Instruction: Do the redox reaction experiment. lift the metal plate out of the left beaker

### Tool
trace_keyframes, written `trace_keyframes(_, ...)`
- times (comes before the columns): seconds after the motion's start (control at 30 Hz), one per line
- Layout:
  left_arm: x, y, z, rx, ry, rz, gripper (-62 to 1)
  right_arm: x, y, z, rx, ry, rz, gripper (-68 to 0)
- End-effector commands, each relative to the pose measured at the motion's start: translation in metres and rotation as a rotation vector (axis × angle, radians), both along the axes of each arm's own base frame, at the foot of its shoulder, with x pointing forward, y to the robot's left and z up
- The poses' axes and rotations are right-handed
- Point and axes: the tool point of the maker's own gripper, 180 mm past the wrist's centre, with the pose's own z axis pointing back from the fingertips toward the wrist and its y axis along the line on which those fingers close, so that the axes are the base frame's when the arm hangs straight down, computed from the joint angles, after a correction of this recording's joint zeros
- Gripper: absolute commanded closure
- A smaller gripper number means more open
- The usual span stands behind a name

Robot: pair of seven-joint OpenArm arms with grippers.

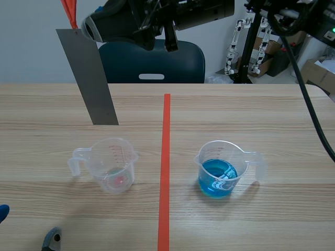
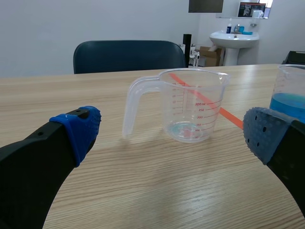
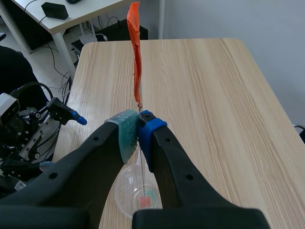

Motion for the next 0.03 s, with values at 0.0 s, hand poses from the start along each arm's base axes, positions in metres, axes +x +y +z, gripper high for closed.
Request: trace_keyframes(0.0,-0.0015,0.0039,0.0107,-0.014,-0.051,0.006,-62.3,0.0024,0.0001,0.0166,0.034,-0.024,0.001,-0.6)
